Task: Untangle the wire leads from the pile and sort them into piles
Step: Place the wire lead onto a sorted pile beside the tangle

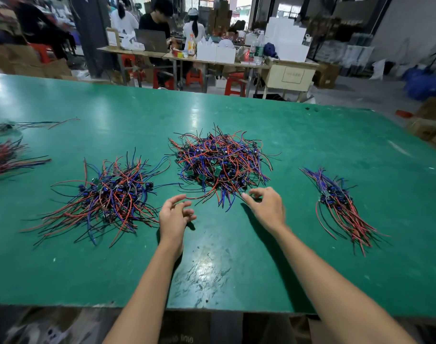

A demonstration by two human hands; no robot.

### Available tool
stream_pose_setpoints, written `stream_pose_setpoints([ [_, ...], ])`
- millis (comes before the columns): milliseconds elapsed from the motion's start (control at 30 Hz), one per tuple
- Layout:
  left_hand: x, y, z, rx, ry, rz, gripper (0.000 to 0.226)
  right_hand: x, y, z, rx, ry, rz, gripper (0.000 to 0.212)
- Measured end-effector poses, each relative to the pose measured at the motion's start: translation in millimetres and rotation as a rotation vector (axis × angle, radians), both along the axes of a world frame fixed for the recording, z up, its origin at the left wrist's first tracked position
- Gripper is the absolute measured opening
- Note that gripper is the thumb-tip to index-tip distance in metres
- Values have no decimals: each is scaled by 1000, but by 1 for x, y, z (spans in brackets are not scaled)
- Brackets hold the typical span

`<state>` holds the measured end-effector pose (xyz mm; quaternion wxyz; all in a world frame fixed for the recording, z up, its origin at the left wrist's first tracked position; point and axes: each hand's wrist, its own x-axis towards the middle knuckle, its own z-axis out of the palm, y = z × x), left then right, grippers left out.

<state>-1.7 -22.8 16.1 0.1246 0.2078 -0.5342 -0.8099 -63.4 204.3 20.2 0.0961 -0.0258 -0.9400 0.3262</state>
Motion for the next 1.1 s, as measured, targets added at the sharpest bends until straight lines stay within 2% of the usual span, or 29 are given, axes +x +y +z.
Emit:
stream_pose_setpoints([
  [100,5,4,-3,-193,0,-37,28,7,-18,-11,59,86,-86,21],
  [233,12,13,-11,-526,21,-97,29,18,-15,-11,-9,154,-88,22],
  [367,13,12,-9,-659,39,-187,20,38,-21,-10,-2,307,-26,12],
  [533,11,18,-1,-572,-4,-260,15,60,-29,-7,109,568,-4,13],
  [600,8,26,5,-546,-43,-322,22,66,-30,-8,110,661,23,16],
  [700,4,39,15,-410,-62,-411,35,73,-29,-14,132,755,158,14],
  [767,3,45,19,-274,-67,-392,30,76,-30,-16,140,776,303,10],
  [867,5,44,20,-189,-71,-340,24,77,-29,-15,112,724,455,15],
  [967,8,41,22,-161,-35,-350,23,78,-25,-12,-8,467,575,35],
  [1033,12,38,21,-177,17,-363,22,75,-27,-8,-293,191,528,41],
  [1100,16,34,17,-254,68,-391,22,62,-32,-1,-591,-73,351,49],
])
